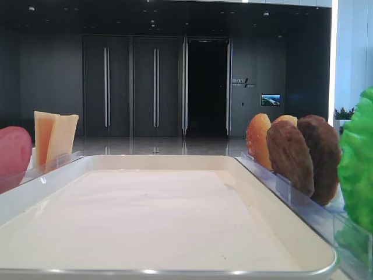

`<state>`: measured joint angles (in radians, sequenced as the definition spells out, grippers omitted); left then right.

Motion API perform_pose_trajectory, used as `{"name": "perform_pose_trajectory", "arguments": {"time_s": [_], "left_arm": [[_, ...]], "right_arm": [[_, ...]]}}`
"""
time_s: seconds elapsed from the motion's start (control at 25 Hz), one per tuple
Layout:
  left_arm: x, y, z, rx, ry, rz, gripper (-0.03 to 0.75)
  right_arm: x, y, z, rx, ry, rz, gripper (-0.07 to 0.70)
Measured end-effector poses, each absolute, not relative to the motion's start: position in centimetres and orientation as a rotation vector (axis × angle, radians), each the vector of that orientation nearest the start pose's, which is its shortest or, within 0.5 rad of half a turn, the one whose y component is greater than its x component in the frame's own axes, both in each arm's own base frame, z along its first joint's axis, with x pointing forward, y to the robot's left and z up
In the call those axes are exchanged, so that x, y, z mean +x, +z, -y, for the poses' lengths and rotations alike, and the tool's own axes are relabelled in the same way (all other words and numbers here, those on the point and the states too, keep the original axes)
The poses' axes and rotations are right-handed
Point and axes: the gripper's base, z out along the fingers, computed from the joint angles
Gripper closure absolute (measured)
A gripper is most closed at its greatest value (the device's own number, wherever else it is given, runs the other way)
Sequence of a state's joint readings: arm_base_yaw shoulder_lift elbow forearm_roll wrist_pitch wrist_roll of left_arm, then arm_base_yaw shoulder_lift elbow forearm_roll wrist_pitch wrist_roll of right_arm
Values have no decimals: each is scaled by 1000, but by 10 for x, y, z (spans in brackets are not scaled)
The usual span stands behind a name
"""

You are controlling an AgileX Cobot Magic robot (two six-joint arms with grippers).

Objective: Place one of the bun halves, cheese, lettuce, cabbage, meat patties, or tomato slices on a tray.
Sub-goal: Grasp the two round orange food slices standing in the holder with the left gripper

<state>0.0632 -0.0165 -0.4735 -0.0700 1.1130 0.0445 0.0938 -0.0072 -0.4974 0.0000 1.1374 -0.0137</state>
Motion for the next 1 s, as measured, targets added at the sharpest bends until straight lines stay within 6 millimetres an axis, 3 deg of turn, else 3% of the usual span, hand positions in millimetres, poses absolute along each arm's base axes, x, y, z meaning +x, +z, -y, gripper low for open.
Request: {"name": "perform_pose_trajectory", "arguments": {"time_s": [0.76, 1.0], "left_arm": [[-7, 266, 6, -34, -31, -2106, 20], [-8, 288, 6, -20, -28, -2172, 20]], "right_arm": [[-9, 270, 1, -114, 48, -2114, 76], [-9, 270, 1, -114, 48, -2114, 76]]}}
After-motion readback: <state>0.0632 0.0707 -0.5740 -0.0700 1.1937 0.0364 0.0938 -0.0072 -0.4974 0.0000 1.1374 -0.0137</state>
